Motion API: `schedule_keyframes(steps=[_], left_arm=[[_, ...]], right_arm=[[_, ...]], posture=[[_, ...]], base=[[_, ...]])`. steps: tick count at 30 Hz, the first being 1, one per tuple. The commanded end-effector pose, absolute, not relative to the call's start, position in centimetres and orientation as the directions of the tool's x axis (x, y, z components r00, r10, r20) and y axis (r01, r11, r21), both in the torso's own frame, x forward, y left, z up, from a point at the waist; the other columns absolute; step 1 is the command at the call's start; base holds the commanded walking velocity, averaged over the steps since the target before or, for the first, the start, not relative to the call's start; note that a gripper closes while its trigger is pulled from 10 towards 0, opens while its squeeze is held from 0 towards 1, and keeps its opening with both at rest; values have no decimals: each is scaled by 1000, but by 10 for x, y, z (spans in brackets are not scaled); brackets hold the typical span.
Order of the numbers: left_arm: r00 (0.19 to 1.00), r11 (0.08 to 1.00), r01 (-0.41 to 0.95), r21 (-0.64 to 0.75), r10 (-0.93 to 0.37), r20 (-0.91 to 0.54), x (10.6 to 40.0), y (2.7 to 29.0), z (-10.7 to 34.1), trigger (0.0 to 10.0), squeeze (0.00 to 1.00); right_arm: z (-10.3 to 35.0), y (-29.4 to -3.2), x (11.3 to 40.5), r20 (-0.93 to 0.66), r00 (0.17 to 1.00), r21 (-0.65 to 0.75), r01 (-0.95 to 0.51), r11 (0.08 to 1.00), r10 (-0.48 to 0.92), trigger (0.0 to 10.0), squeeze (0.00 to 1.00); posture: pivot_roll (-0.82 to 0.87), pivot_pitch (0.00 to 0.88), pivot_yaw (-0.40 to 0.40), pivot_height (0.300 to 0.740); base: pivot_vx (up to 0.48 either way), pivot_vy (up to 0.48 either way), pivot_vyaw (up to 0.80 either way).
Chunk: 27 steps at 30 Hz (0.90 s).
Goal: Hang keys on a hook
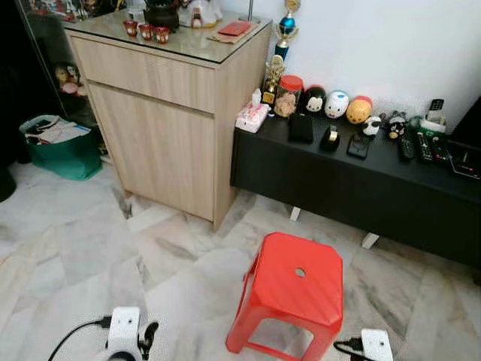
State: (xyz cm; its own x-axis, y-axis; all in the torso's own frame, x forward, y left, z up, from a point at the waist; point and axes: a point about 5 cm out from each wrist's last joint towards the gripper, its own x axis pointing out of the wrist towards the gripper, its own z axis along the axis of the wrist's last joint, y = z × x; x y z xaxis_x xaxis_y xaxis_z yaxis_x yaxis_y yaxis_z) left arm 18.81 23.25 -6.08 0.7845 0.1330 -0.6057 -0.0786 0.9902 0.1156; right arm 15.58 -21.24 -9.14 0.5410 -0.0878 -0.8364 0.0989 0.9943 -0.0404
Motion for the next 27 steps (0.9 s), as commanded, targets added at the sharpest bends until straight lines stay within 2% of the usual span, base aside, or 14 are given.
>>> schedule_keyframes(steps=[1, 5, 27], left_arm=[[742, 990, -79, 114, 135, -657, 178, 230, -69, 10000, 0], [695, 991, -83, 106, 134, -707, 169, 226, -77, 10000, 0], [635, 989, -91, 114, 146, -759, 157, 232, -83, 10000, 0]], right_arm=[[-93, -213, 153, -847, 525, -32, 116, 993, -89, 10000, 0], [-93, -209, 153, -850, 521, -25, 107, 994, -77, 10000, 0], [-99, -208, 141, -880, 471, -6, 105, 995, -55, 10000, 0]], posture=[[63, 0, -89, 740], [67, 0, -86, 740], [76, 0, -77, 740]], base=[[0, 0, 0], [0, 0, 0], [0, 0, 0]])
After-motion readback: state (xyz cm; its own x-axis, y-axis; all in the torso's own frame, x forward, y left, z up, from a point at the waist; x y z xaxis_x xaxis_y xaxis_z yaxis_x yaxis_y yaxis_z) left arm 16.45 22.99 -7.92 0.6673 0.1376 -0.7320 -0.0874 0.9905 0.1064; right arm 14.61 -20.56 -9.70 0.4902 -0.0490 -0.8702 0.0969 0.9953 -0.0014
